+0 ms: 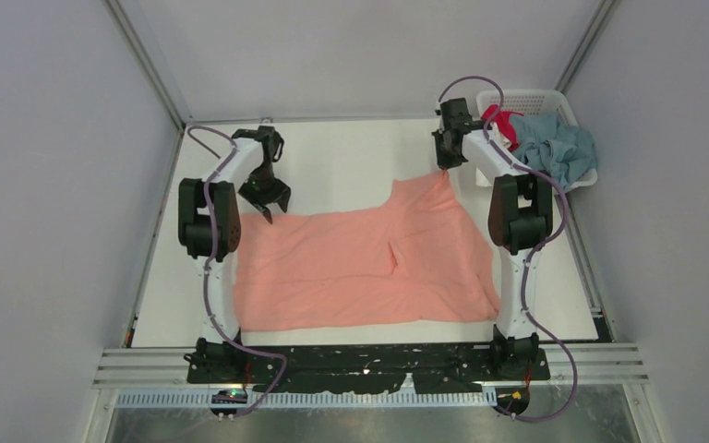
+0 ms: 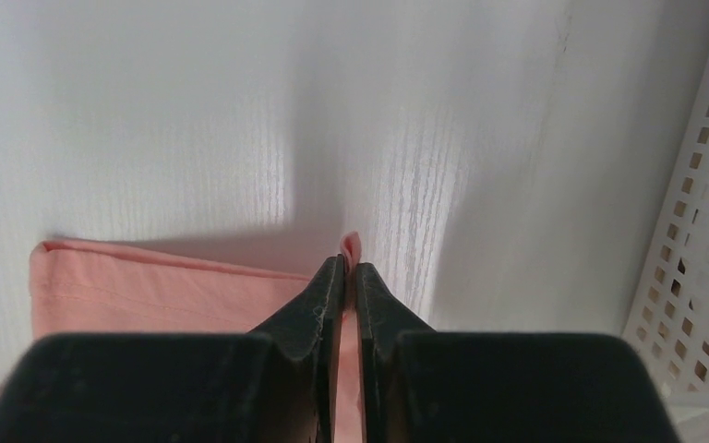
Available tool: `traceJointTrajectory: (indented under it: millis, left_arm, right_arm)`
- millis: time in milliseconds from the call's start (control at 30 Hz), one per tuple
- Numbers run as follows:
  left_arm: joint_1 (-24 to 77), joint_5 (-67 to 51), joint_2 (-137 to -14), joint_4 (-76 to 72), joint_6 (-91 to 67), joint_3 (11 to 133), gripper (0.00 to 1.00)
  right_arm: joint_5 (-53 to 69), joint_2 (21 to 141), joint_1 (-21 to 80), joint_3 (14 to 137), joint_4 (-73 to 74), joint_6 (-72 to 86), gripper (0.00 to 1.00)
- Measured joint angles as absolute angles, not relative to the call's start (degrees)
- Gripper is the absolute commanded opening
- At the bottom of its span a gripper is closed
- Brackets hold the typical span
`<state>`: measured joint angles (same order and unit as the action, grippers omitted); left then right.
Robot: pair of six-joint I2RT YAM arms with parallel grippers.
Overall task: Fold and stack the t-shirts
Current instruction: Grab the side of the flattened tshirt furthest away from the robot with both arms
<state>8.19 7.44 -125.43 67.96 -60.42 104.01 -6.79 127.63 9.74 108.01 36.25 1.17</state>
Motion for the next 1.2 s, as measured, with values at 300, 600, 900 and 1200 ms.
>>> traceJointTrajectory:
  millis: [300, 600, 900, 1200]
  left_arm:
    - [9.28, 5.3, -125.43, 66.08, -64.4, 98.32, 0.34]
    - [9.15, 3.88, -125.21, 64.86, -65.12, 97.71, 0.29]
    - [8.29, 2.26, -125.54, 64.51, -62.52, 100.09, 0.37]
    - [7.7, 1.65, -126.85, 64.58, -62.63, 102.28, 0.35]
  right_arm:
    - [-3.97, 123.5, 9.56, 105.65, 34.52, 1.19, 0.13]
    - [-1.39, 121.56, 9.56, 104.22, 33.61, 1.34, 0.13]
    - [-1.43, 121.49, 9.56, 104.03, 33.47, 1.23, 0.13]
    - [-3.29, 121.38, 9.56, 103.59, 33.47, 0.38, 0.11]
